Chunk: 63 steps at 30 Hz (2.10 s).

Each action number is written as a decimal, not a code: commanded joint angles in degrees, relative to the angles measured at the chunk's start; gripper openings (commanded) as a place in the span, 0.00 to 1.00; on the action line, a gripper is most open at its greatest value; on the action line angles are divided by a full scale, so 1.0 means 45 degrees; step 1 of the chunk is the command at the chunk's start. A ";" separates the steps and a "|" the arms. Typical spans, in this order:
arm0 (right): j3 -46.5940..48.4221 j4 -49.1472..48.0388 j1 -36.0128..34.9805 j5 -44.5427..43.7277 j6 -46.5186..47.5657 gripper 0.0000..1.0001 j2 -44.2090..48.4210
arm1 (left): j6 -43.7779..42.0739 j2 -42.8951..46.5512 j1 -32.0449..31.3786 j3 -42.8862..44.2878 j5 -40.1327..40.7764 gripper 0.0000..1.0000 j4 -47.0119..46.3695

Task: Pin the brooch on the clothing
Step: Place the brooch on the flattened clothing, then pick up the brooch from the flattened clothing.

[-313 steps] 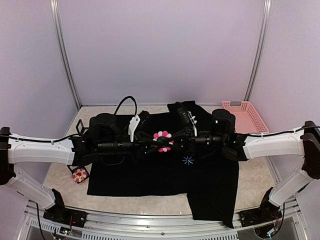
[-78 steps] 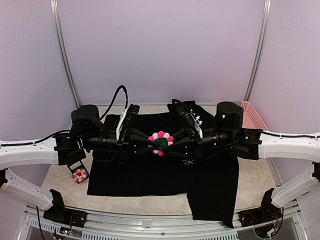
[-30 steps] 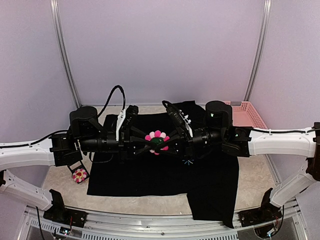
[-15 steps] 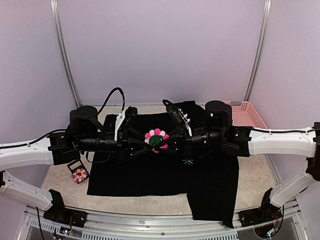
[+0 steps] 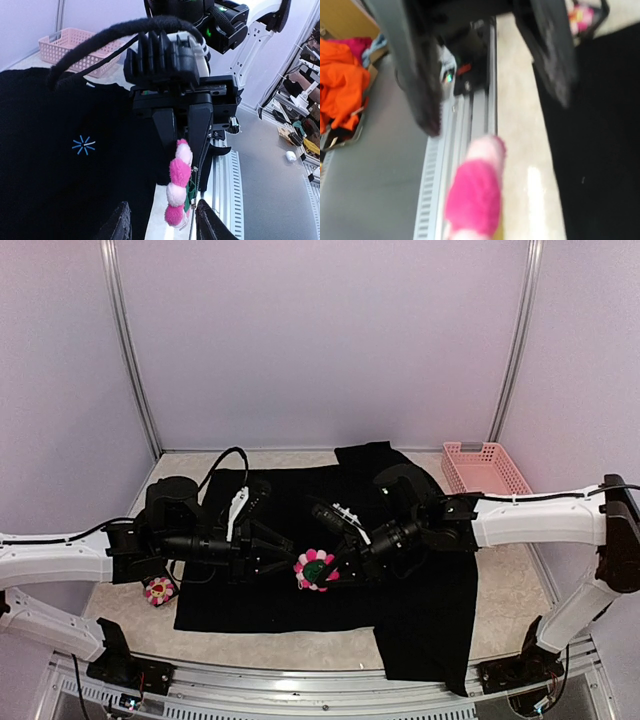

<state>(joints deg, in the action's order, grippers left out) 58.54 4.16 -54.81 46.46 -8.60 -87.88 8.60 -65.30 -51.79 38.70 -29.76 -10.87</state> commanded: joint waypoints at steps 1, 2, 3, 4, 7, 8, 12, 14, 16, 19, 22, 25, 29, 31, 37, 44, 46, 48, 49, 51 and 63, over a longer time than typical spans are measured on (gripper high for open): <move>-0.0111 0.1414 0.0843 0.0958 -0.0085 0.00 -0.1496 | 0.1341 -0.0064 0.0085 -0.0685 0.1715 0.41 -0.0985; -0.0123 0.1704 0.1018 0.1099 -0.0120 0.00 -0.1960 | 0.1625 -0.0026 0.0174 -0.0891 0.2258 0.41 -0.1075; -0.0098 0.1979 0.1160 0.1177 -0.0054 0.00 -0.2418 | 0.1951 -0.0032 0.0290 -0.1078 0.2721 0.41 -0.1121; -0.0026 0.2226 0.1258 0.1263 0.0110 0.00 -0.2895 | 0.2217 -0.0054 0.0399 -0.1265 0.3038 0.41 -0.1197; 0.0210 0.2803 0.1465 0.1674 0.0583 0.00 -0.4141 | 0.2843 -0.0131 0.0689 -0.1723 0.3429 0.41 -0.1536; 0.0327 0.3027 0.1516 0.1855 0.0773 0.00 -0.4512 | 0.2973 -0.0151 0.0723 -0.1800 0.3542 0.41 -0.1564; 0.0896 0.3925 0.1740 0.1357 0.1180 0.01 -0.5419 | 0.3137 -0.0297 0.0747 -0.1869 0.3766 0.41 -0.1436; 0.1096 0.4252 0.1798 0.0724 0.1216 0.14 -0.5440 | 0.3166 -0.0313 0.0748 -0.1959 0.3865 0.41 -0.1473; 0.1370 0.4779 0.1887 -0.0333 0.1218 0.25 -0.5298 | 0.3157 -0.0295 0.0750 -0.2057 0.4032 0.41 -0.1542; 0.2012 0.5991 0.1978 -0.1823 0.1263 0.36 -0.5044 | 0.3030 -0.0359 0.0747 -0.2130 0.4218 0.42 -0.1582; 0.2757 0.7151 0.1965 -0.3564 0.1188 0.37 -0.4711 | 0.2962 -0.0476 0.0747 -0.2133 0.4232 0.42 -0.1671; 0.3494 0.8294 0.1967 -0.6317 0.0404 0.30 -0.4309 | 0.2967 -0.0513 0.0747 -0.2227 0.4239 0.42 -0.1793; 0.3386 0.7650 0.1525 -0.8479 -0.1963 0.17 -0.2947 | 0.3171 -0.0275 0.0747 -0.2674 0.4595 0.42 -0.2139; 0.2678 0.6254 0.0844 -0.9018 -0.3217 0.16 -0.2081 | 0.3390 0.0009 0.0747 -0.2910 0.5085 0.42 -0.2168; 0.1017 0.3258 -0.1027 -0.9898 -0.6627 0.17 -0.1523 | 0.3804 0.0629 0.0733 -0.3497 0.5563 0.42 -0.2402; 0.1993 0.4790 -0.2291 -1.1404 -0.8002 0.18 -0.3237 | 0.3706 0.1554 0.0694 -0.4066 0.5812 0.42 -0.2513; 0.1917 0.4717 -0.2326 -1.1520 -0.8281 0.20 -0.3399 | 0.3765 0.1720 0.0690 -0.4213 0.5919 0.42 -0.2640; 0.1754 0.4405 -0.2356 -1.1399 -0.8432 0.21 -0.3497 | 0.3846 0.1765 0.0689 -0.4281 0.5956 0.42 -0.2666; 0.1641 0.4058 -0.2347 -1.1227 -0.8456 0.20 -0.3547 | 0.3833 0.1728 0.0674 -0.4273 0.5908 0.42 -0.2621; 0.1519 0.3652 -0.2353 -1.0837 -0.8527 0.18 -0.3646 | 0.3882 0.1655 0.0659 -0.4298 0.5889 0.42 -0.2529; 0.1910 0.5582 -0.2540 -1.1263 -0.8952 0.25 -0.4014 | 0.3851 0.1496 0.0464 -0.4280 0.5974 0.43 -0.2410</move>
<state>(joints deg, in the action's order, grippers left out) 65.87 25.34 -65.32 -3.03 -48.10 -105.54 25.71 -58.17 -49.54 19.75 -3.66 -21.19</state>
